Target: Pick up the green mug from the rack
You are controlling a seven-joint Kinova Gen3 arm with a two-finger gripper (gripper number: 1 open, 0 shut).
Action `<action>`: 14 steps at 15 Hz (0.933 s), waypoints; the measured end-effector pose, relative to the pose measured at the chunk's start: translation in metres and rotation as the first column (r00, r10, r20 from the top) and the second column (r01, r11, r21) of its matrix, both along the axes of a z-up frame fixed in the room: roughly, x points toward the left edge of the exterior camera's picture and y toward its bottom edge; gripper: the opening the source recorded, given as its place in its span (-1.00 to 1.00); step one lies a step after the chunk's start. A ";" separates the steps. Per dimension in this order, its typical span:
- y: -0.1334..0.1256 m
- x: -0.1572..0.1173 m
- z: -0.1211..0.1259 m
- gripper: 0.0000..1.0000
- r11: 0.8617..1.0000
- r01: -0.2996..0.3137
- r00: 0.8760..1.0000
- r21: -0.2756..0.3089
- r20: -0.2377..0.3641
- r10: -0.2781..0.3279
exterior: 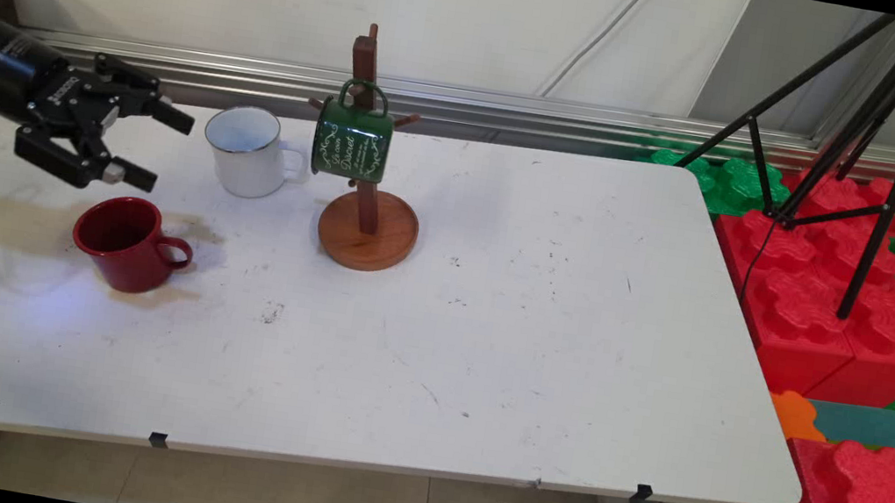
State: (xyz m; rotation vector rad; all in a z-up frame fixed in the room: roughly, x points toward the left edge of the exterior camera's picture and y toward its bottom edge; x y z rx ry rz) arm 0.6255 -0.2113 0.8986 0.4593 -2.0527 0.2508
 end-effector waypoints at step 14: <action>-0.031 -0.032 -0.016 1.00 0.999 -0.034 0.990 0.016 -0.137 0.035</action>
